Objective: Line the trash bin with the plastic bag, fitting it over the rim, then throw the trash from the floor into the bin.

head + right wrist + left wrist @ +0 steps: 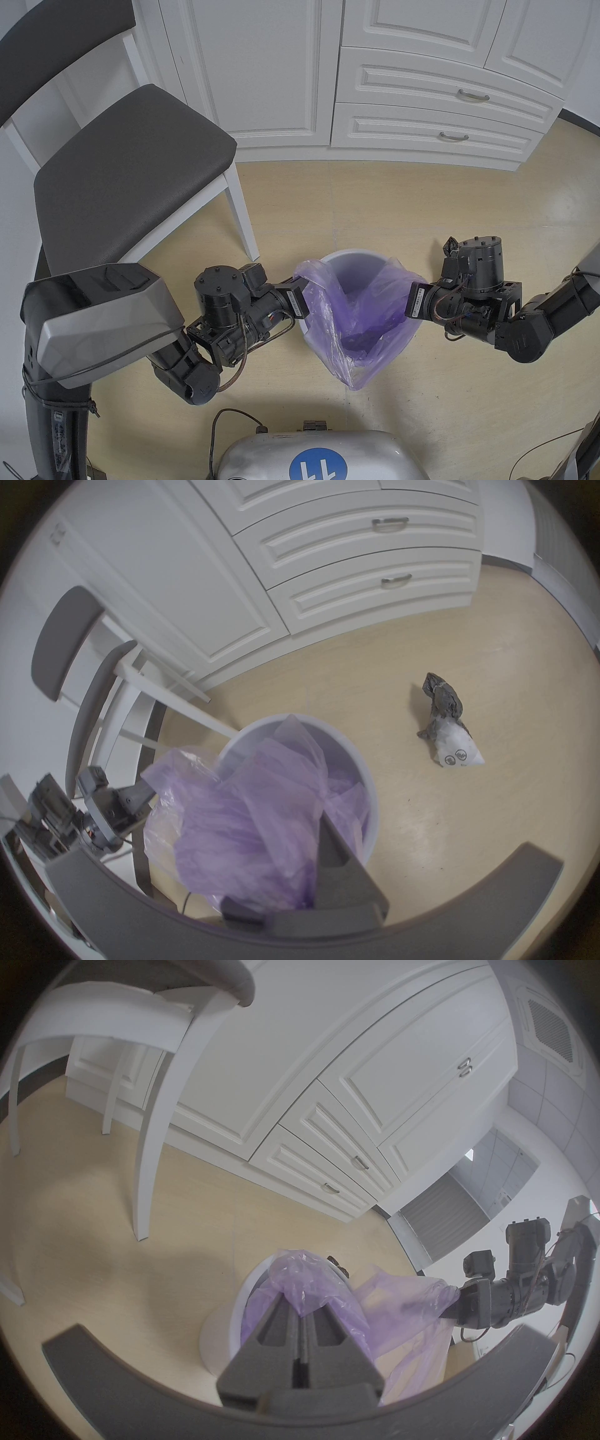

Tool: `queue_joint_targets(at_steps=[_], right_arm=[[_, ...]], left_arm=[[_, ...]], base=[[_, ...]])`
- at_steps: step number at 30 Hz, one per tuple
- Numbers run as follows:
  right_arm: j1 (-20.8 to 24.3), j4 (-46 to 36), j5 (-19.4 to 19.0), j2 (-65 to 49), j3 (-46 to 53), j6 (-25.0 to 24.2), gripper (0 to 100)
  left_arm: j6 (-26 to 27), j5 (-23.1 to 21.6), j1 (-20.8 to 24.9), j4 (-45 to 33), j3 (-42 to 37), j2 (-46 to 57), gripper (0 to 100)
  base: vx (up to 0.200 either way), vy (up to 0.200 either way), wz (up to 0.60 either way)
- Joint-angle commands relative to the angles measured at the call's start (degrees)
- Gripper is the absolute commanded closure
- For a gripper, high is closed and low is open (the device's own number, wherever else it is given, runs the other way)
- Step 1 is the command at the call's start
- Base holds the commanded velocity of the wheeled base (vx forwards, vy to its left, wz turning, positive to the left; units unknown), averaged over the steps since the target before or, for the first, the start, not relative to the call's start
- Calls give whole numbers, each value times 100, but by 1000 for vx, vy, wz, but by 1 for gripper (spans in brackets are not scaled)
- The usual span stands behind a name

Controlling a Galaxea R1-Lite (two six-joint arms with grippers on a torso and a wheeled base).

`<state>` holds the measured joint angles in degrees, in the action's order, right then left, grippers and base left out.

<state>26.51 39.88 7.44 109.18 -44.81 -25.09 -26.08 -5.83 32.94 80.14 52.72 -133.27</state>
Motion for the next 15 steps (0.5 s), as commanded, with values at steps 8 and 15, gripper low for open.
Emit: queue_joint_targets(at_steps=[8,15], right_arm=[[-50,20,39,-714,676,918,100],[-59,732,293,-529,1097,1621,100]], left_arm=[[911,196,125,-904,-412,811,100],[1781,1110,134,-1387,-351,855,100]], base=[[0,0,0],[0,0,0]])
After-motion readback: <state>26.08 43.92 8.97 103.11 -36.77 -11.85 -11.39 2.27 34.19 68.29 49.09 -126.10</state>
